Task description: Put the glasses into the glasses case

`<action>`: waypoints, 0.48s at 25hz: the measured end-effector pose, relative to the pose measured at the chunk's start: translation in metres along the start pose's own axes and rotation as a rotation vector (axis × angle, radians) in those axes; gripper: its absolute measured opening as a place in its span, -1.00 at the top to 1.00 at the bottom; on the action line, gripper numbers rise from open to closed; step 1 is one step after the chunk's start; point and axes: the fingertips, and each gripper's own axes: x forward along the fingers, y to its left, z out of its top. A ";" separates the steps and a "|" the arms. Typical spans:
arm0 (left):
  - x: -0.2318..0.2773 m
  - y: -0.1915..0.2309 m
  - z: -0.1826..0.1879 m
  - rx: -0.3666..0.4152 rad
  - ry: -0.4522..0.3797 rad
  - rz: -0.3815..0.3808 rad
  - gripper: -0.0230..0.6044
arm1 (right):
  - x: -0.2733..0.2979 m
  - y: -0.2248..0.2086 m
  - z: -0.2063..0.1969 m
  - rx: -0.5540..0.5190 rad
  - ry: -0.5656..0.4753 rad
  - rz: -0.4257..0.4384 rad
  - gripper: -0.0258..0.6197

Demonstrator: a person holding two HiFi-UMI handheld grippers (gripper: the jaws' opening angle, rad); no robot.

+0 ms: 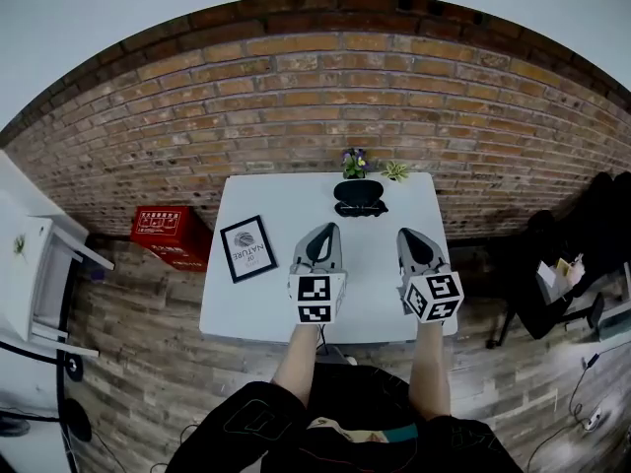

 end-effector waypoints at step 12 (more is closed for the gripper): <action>0.005 -0.018 0.006 0.016 -0.009 -0.016 0.90 | -0.010 -0.012 0.012 -0.042 -0.023 -0.036 0.91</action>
